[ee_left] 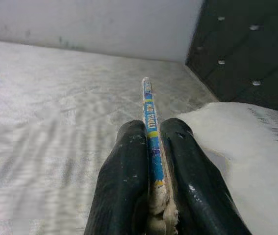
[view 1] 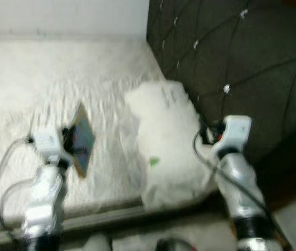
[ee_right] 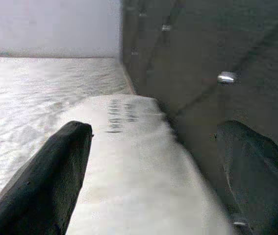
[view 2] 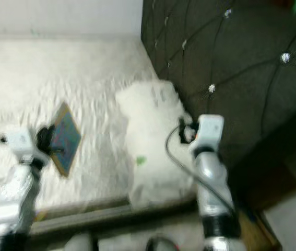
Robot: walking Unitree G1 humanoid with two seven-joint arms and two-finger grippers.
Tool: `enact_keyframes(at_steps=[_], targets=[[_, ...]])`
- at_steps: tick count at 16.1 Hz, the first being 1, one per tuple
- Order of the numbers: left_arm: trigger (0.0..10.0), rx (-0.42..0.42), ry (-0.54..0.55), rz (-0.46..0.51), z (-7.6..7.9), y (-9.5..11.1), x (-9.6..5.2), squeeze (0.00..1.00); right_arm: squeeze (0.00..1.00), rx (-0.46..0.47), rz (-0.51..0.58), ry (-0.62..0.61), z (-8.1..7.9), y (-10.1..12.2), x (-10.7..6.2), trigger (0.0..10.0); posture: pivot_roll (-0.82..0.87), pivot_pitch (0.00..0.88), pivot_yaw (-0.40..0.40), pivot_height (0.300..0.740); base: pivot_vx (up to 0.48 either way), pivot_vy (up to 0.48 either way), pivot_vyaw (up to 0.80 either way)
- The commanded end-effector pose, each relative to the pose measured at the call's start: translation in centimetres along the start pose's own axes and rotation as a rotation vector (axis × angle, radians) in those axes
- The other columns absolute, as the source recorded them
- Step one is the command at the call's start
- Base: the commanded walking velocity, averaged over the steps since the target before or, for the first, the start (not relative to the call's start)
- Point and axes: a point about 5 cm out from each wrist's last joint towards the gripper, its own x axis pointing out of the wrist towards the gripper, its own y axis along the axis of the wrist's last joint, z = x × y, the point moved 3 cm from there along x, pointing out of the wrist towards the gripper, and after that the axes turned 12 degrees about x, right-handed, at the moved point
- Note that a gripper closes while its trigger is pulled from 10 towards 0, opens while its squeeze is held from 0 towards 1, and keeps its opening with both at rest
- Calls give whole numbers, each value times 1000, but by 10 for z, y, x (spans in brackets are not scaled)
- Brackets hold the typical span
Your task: Clean up the room
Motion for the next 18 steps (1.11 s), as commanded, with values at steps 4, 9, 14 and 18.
enact_keyframes(at_steps=[4,9,14,18], targets=[[10000,-11,16,56,-1,12,2,0,0,5,16,7,0,7,-1,10000,55,82,-75,740,0,0,0],[10000,2,38,64,-5,13,2,0,0,10,9,15,-1,7,-1,10000,55,83,-76,703,0,0,0],[10000,12,56,63,-8,13,3,0,0,11,7,19,-2,6,-1,10000,56,80,-76,648,0,0,0],[10000,23,80,56,-11,12,4,0,0,6,5,22,-3,6,0,10000,58,78,-77,648,0,0,0]])
